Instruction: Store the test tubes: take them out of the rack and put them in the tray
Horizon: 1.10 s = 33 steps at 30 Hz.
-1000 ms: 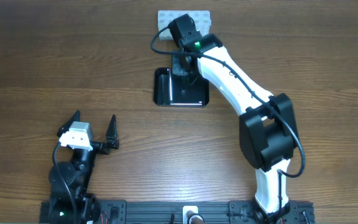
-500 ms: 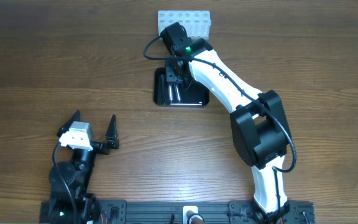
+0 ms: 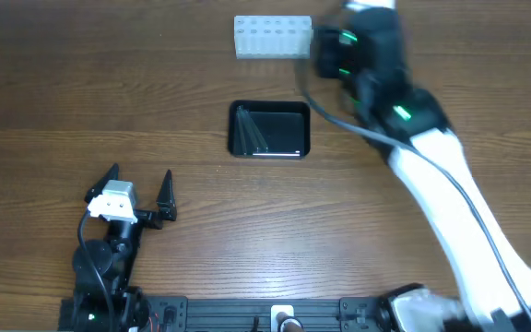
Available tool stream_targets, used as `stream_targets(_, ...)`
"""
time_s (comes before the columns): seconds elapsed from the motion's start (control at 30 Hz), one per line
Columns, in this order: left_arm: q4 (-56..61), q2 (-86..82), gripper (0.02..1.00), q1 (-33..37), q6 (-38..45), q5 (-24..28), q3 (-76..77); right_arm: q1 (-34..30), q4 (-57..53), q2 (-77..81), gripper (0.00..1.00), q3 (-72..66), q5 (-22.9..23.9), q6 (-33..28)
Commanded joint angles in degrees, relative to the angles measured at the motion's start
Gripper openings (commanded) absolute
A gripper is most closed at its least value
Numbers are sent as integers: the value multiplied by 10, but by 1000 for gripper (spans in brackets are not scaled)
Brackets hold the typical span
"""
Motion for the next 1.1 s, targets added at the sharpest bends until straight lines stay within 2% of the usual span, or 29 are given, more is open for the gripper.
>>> stream_targets(0.03,-2,-4,1000,3,7,-1,-2,-67,51,-152,798,-183,20,-77)
stream_targets(0.07,-2,-4,1000,3,7,-1,-2,-82,61,-188,888,-219,26,-90)
stream_targets(0.13,-2,-4,1000,3,7,-1,-2,-109,83,-266,993,-294,39,-115)
stream_targets(0.37,-2,-4,1000,3,7,-1,-2,-143,134,-494,993,-495,40,-195)
stream_targets(0.67,-2,-4,1000,3,7,-1,-2,-143,138,-705,993,-647,40,-198)
stream_targets(0.9,-2,-4,1000,3,7,-1,-2,-143,148,-767,991,-704,41,-198)
stream_targets(1.1,-2,-4,1000,3,7,-1,-2,-143,216,-771,993,-769,40,-198)
